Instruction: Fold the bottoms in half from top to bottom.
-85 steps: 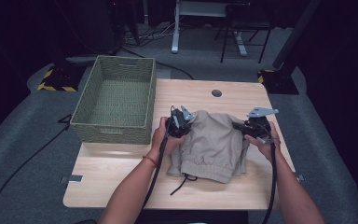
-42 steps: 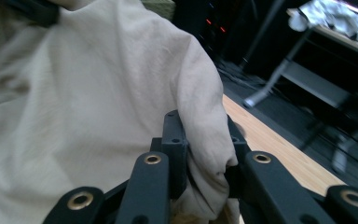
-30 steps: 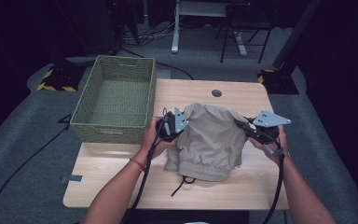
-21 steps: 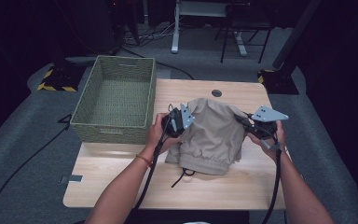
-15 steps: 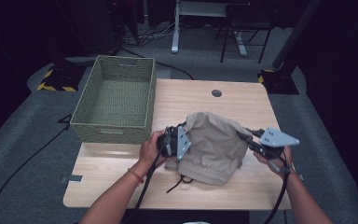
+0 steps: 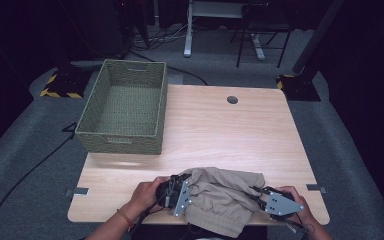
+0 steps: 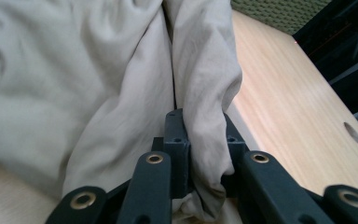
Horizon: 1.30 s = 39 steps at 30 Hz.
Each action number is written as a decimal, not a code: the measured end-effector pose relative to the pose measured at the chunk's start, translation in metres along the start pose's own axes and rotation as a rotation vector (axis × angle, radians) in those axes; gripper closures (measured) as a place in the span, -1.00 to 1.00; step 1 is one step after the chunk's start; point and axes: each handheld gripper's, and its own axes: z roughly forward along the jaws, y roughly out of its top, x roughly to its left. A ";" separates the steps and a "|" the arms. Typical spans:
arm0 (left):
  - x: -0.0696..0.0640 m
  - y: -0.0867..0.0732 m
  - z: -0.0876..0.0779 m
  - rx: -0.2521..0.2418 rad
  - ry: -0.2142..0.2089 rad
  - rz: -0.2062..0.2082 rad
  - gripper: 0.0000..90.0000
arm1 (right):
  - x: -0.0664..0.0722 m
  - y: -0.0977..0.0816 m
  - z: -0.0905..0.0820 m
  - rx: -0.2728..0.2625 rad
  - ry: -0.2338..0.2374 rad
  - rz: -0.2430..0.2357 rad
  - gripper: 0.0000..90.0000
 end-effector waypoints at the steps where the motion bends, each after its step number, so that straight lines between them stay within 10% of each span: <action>1: -0.001 -0.001 0.000 0.003 -0.010 0.001 0.66 | 0.003 0.000 -0.002 -0.005 0.006 0.004 0.74; 8: -0.001 -0.001 0.008 0.059 -0.058 -0.038 0.66 | 0.030 0.004 0.001 0.031 0.045 -0.088 0.76; 14: 0.014 -0.003 0.021 0.101 -0.069 -0.132 0.64 | 0.021 0.004 0.015 0.064 0.033 -0.072 0.81; 24: 0.082 -0.002 0.046 0.053 -0.259 -0.617 -0.18 | -0.064 -0.016 0.049 0.071 -0.005 0.197 0.81; 33: 0.090 0.015 0.078 0.158 -0.319 -0.651 -0.57 | -0.087 -0.011 0.046 0.021 0.058 0.331 0.70; 39: 0.092 0.011 0.088 0.197 -0.351 -0.658 0.22 | -0.096 -0.005 0.037 -0.004 0.142 0.456 0.60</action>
